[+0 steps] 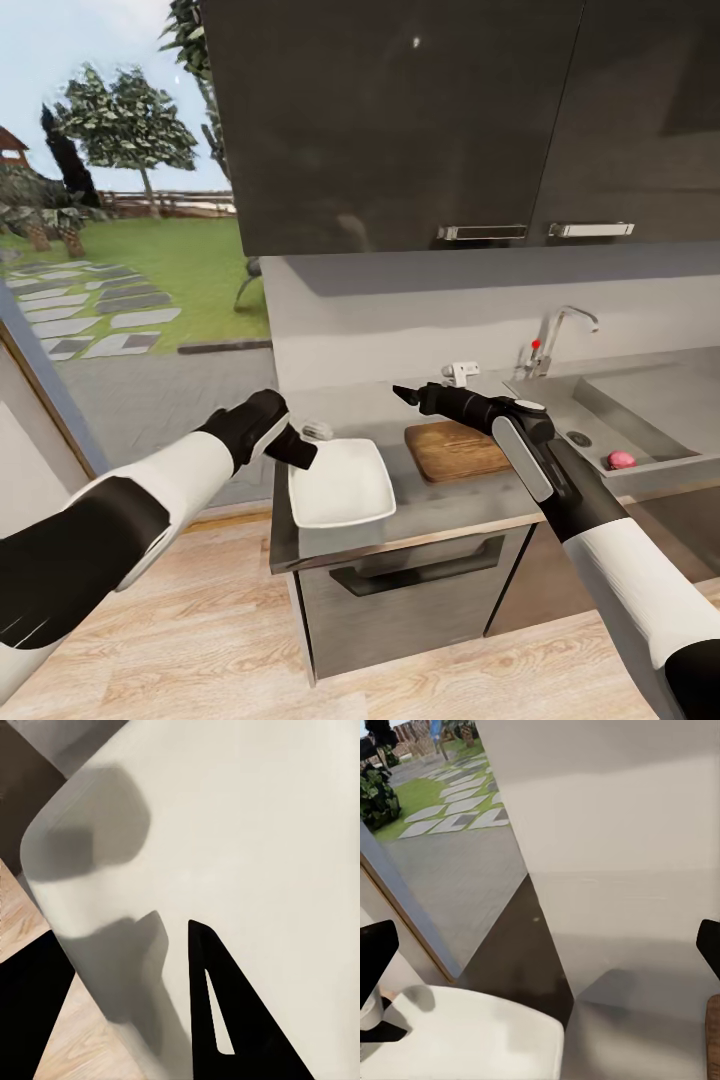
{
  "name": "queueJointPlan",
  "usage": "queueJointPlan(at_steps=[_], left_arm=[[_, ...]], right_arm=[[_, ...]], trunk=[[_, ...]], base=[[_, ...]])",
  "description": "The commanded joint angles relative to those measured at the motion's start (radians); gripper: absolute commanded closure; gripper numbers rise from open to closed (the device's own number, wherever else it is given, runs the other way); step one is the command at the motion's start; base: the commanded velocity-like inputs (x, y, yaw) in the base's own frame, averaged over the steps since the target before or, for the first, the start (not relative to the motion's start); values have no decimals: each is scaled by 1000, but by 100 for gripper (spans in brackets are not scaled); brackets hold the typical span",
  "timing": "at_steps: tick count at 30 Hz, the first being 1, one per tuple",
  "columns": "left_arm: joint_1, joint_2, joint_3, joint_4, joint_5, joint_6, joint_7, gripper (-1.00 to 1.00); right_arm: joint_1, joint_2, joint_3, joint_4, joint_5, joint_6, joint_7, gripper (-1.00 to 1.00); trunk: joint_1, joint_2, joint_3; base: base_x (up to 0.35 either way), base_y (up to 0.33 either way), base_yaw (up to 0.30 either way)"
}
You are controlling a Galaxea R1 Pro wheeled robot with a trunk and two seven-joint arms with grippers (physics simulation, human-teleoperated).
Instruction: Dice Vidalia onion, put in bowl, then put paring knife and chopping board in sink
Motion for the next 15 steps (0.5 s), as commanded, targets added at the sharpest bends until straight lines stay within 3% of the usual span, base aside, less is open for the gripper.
queueJointPlan(at_steps=[1, 15], left_arm=[[-1, 0, -7, 2, 9, -2, -1, 100], [-1, -2, -7, 64, 11, -130, 2, 100]], right_arm=[[-1, -1, 1, -1, -4, 4, 0, -100], [-1, -1, 1, -1, -4, 4, 0, -100]], trunk=[[1, -2, -2], [1, -2, -2]], base=[[0, 0, 0], [0, 0, 0]])
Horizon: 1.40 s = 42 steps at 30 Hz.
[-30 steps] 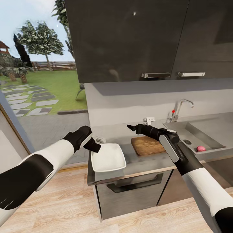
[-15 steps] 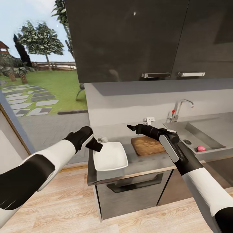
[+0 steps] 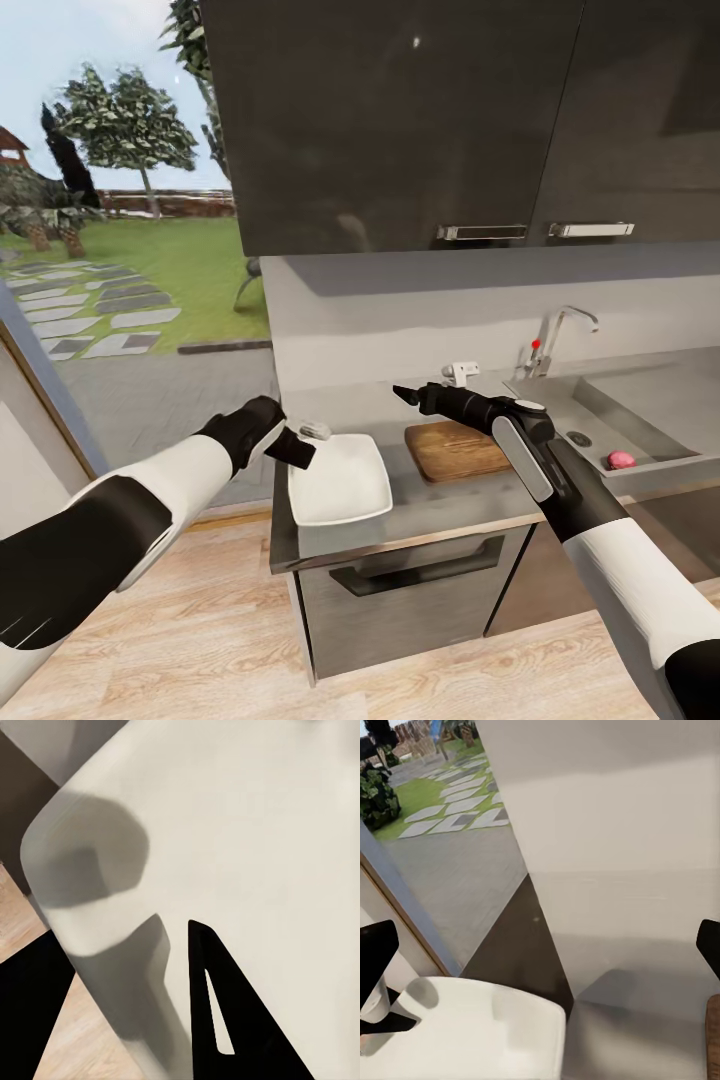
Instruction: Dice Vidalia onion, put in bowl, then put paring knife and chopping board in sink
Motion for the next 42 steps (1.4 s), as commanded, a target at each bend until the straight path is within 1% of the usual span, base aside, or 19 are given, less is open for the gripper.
queueJointPlan(at_steps=[1, 10, 20, 42], left_arm=[[-1, 0, -7, 2, 10, 1, -1, 100], [-2, 0, -7, 34, 10, -10, -1, 100], [0, -1, -7, 56, 10, -43, -2, 100], [8, -1, -7, 61, 10, -49, -2, 100]], right_arm=[[-1, -1, 1, -1, -4, 4, 0, -100], [-1, -1, 1, -1, -4, 4, 0, -100], [-1, -1, 1, -1, -4, 4, 0, -100], [-1, -1, 1, -1, -4, 4, 0, -100]], trunk=[[1, -2, -2], [1, -2, -2], [1, -2, -2], [1, -2, -2]], base=[[0, 0, 0], [0, 0, 0], [0, 0, 0], [0, 0, 0]])
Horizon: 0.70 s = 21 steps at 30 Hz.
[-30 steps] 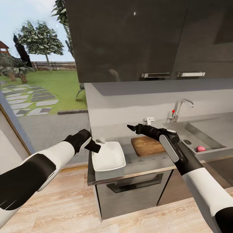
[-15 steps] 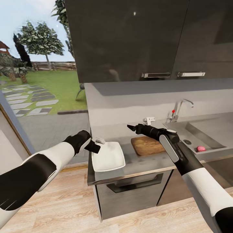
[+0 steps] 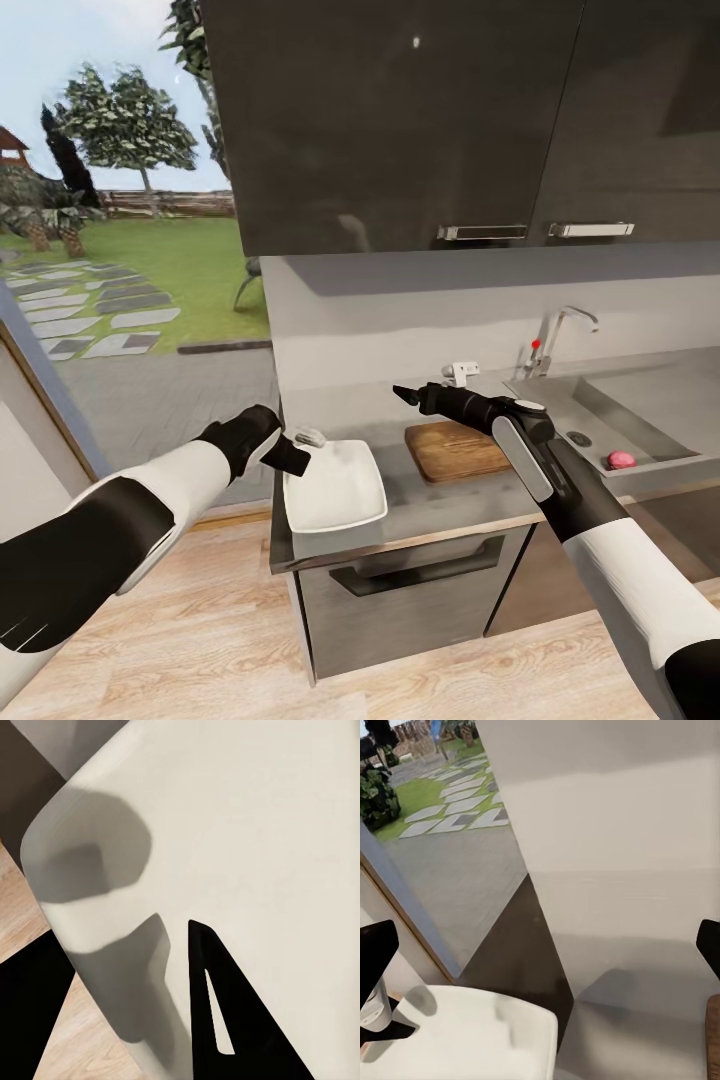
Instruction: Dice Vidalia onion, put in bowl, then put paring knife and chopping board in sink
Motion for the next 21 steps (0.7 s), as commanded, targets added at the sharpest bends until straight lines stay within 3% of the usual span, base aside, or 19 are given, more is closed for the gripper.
queueJointPlan(at_steps=[1, 21], left_arm=[[-1, 0, -6, 0, 8, 4, -2, 100], [-1, -6, -6, -1, 8, 4, -1, 100]], right_arm=[[-1, -1, 1, -1, -4, 4, 0, -100], [-1, -1, 1, -1, -4, 4, 0, -100]], trunk=[[1, -2, -2], [1, -2, -2]], base=[[0, 0, 0], [0, 0, 0]])
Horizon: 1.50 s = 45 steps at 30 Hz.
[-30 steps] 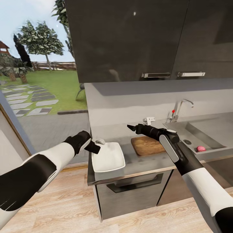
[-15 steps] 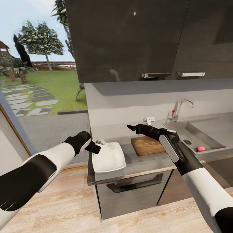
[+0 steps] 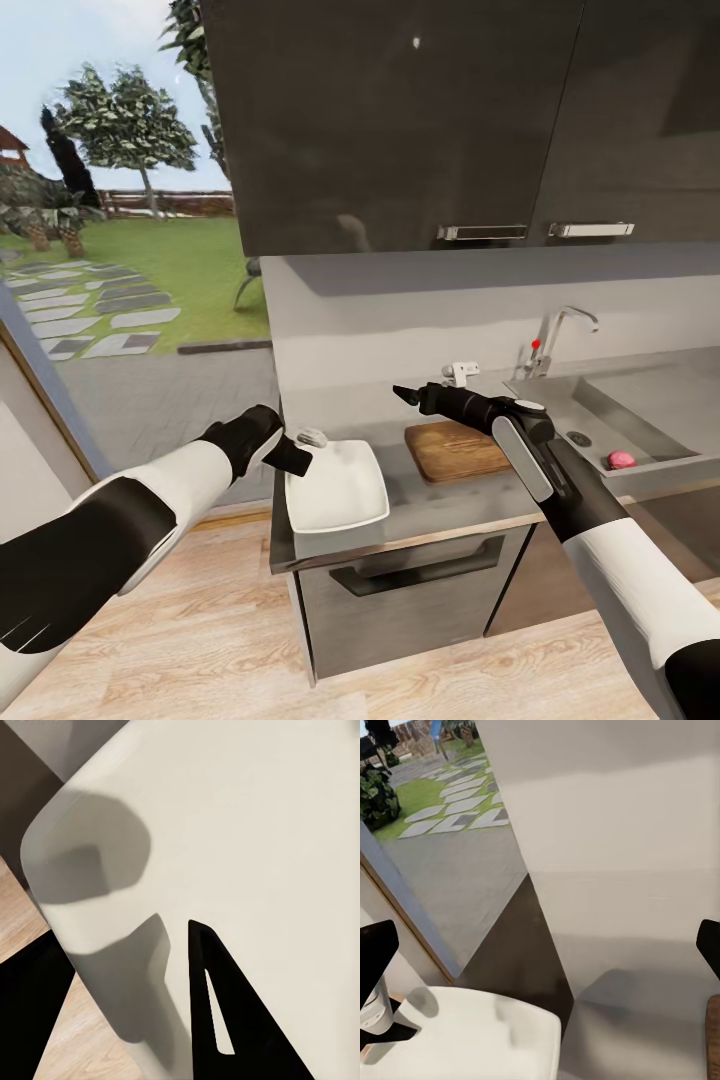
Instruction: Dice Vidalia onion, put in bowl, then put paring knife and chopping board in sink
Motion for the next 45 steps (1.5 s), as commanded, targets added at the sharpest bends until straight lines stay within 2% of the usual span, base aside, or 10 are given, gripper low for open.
queueJointPlan(at_steps=[1, 45], left_arm=[[-1, 0, -6, 0, 8, 4, -2, 100], [-1, -3, -6, -1, 9, 3, -1, 100]], right_arm=[[-1, -1, 1, -1, -4, 4, 0, -100], [-1, -1, 1, -1, -4, 4, 0, -100]], trunk=[[1, -2, -2], [1, -2, -20]], base=[[0, 0, 0], [0, 0, 0]])
